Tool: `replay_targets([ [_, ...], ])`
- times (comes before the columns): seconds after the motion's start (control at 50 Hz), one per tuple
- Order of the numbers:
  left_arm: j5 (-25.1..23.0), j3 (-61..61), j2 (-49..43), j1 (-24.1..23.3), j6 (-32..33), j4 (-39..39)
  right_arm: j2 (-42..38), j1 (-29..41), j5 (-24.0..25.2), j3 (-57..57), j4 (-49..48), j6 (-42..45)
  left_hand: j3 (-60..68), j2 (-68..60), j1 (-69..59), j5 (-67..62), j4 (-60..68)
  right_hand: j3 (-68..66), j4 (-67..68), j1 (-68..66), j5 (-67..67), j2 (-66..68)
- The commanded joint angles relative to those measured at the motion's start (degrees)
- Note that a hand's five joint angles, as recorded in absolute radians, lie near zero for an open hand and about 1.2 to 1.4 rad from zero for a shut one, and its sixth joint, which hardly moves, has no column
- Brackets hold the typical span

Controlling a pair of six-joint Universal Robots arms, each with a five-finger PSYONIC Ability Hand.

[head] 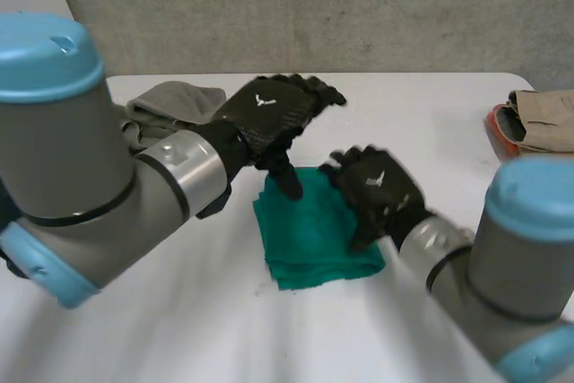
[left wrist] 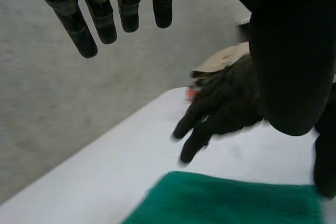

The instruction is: Fold the laundry.

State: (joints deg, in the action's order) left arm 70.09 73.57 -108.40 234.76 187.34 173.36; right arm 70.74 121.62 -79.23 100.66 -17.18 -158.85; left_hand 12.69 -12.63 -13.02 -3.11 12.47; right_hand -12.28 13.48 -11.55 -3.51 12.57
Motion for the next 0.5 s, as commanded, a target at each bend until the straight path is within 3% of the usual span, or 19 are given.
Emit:
replay_targets([
  [0.02, -6.90, 0.08, 0.21, 0.78, 0.13, -4.35, -5.07, 3.00, -2.06, 3.76, -8.56, 5.74, 3.07, -3.13, -2.74, -2.66, 3.30, 2.28, -3.48, 1.55, 3.51, -2.57],
  [0.5, -6.81, 0.52, -0.40, 0.70, 0.13, -4.26, -16.59, 3.27, -3.04, -4.68, -9.97, 5.92, 2.06, -2.12, -1.73, -1.65, 2.29, -1.32, 0.12, -2.05, -0.09, 1.03],
])
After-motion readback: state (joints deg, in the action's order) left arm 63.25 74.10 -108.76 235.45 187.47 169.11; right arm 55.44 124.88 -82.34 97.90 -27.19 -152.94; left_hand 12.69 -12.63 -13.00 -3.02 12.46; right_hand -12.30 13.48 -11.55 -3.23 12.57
